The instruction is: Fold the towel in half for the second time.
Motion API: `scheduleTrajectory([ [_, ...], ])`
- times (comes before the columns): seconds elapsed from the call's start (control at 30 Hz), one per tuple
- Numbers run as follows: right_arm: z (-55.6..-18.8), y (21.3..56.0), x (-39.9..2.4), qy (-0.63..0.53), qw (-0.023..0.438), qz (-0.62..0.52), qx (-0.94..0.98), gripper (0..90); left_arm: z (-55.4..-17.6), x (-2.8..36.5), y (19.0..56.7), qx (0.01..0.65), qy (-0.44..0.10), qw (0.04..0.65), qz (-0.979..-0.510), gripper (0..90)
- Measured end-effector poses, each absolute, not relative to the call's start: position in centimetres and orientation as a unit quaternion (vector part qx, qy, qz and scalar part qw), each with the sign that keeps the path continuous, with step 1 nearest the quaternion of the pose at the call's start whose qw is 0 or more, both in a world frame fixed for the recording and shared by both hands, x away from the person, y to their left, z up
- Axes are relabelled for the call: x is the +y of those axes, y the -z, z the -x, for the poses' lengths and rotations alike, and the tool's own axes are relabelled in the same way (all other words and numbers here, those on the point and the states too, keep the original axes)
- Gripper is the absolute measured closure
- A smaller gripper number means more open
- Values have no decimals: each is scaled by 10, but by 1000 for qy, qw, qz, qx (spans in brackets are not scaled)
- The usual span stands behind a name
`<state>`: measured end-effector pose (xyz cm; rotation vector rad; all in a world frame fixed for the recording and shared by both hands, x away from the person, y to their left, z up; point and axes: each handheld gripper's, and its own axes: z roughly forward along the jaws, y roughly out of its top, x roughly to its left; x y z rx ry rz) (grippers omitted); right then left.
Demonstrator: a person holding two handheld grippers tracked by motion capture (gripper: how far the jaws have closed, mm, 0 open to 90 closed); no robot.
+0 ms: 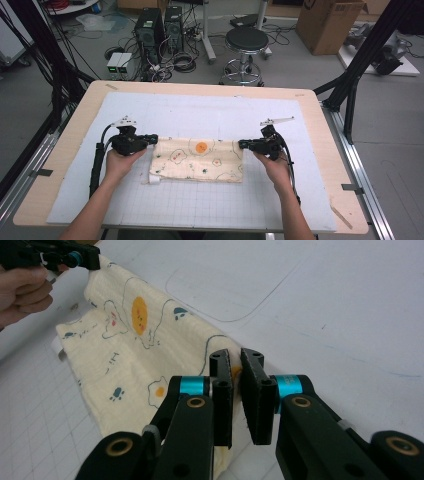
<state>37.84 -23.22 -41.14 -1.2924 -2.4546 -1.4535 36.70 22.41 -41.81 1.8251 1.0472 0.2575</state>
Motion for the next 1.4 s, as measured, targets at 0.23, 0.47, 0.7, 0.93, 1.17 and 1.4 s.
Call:
scheduleTrajectory([
  [0.23, -371, 412, -231, 473, 8, 402, -784, 838, -360, 228, 422, 428, -102, 498, -747, 840],
  [0.47, -365, 410, -232, 481, 13, 393, -784, 838, -354, 229, 419, 419, -99, 503, -750, 838],
  [0.7, -359, 409, -232, 483, 17, 383, -787, 837, -347, 229, 415, 402, -102, 501, -760, 835],
  [0.93, -349, 411, -234, 483, 15, 374, -792, 836, -338, 229, 419, 393, -101, 498, -767, 830],
  [1.17, -341, 412, -232, 481, 20, 362, -798, 835, -329, 232, 422, 386, -99, 498, -770, 826],
  [1.4, -331, 419, -232, 482, 26, 354, -801, 832, -318, 234, 426, 372, -96, 495, -779, 826],
])
